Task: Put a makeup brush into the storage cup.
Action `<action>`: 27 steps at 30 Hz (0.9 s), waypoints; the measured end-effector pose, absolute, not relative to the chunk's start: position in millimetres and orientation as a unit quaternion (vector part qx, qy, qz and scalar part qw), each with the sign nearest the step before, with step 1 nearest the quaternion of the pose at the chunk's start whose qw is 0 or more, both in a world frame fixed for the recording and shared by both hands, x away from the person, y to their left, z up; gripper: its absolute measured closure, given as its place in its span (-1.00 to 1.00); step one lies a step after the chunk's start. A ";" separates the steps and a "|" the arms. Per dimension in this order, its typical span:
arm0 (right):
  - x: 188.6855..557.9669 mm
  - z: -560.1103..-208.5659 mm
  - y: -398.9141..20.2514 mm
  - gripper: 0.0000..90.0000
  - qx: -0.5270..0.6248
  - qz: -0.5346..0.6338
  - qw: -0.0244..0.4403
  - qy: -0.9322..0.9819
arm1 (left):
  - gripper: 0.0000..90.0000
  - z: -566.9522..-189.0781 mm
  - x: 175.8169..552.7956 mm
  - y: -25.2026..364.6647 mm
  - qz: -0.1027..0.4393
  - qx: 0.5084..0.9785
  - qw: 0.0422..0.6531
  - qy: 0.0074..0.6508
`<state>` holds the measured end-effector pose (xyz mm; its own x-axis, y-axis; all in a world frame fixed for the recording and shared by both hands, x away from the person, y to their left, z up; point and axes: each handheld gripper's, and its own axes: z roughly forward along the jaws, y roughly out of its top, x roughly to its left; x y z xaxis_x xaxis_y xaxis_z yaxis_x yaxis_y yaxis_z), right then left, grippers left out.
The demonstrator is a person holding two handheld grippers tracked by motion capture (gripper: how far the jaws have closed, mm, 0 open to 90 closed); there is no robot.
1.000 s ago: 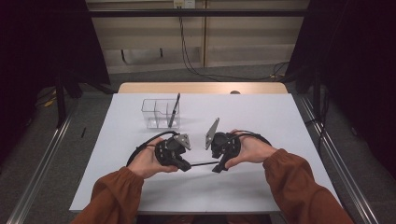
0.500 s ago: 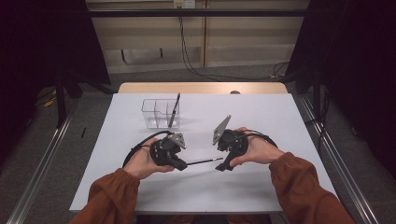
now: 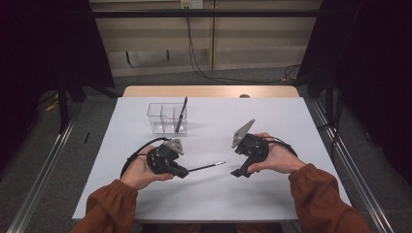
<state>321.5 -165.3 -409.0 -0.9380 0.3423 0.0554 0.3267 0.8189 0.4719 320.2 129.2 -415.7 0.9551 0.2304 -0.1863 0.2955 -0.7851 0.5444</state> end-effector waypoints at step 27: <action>307.4 -424.0 -199.1 -0.74 0.230 0.277 0.027 0.933 | 0.91 -425.9 306.7 162.8 -0.052 0.916 0.348 0.195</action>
<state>307.4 -199.1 -424.0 -0.8929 0.4437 0.0762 0.4134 0.7409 0.5293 306.7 162.8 -425.9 0.9188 0.3198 -0.2314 0.3927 -0.6825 0.6164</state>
